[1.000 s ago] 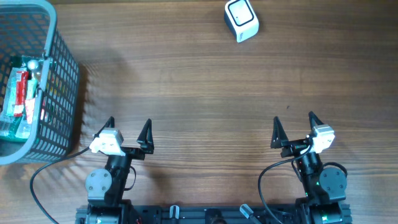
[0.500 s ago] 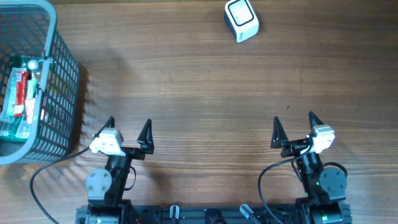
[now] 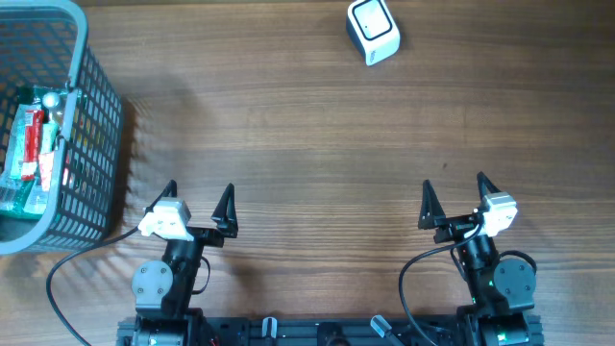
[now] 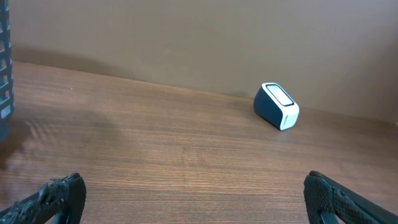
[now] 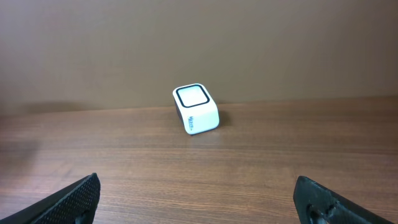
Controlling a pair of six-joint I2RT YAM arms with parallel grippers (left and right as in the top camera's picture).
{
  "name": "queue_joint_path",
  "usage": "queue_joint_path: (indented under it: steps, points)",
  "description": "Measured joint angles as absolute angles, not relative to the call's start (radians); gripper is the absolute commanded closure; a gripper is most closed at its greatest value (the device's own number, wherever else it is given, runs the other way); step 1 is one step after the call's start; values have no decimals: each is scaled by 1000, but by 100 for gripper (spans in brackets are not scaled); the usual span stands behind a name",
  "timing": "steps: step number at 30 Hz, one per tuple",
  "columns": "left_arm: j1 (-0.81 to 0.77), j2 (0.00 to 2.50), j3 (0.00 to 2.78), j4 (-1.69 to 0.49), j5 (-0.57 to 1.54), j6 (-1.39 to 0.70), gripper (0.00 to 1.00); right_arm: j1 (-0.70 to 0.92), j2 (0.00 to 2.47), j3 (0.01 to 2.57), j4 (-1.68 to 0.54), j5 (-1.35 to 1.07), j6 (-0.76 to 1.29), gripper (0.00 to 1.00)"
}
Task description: Scan the item barcode
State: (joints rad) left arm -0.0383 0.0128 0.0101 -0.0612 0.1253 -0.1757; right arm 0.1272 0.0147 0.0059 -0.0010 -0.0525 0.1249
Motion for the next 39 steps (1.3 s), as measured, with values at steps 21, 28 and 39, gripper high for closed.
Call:
queue_joint_path:
  steps: [21, 28, 39]
  points:
    - [-38, 13, 12, -45, 125, -182, 0, 127, 15, 6, -1, -52, 125, 0]
    - [-38, 113, 359, -337, 125, -238, 0, 127, 15, 6, -1, -52, 125, 0]
    - [-38, 1011, 1589, -1260, 126, -165, 0, 127, 16, 6, -1, -52, 125, 0]
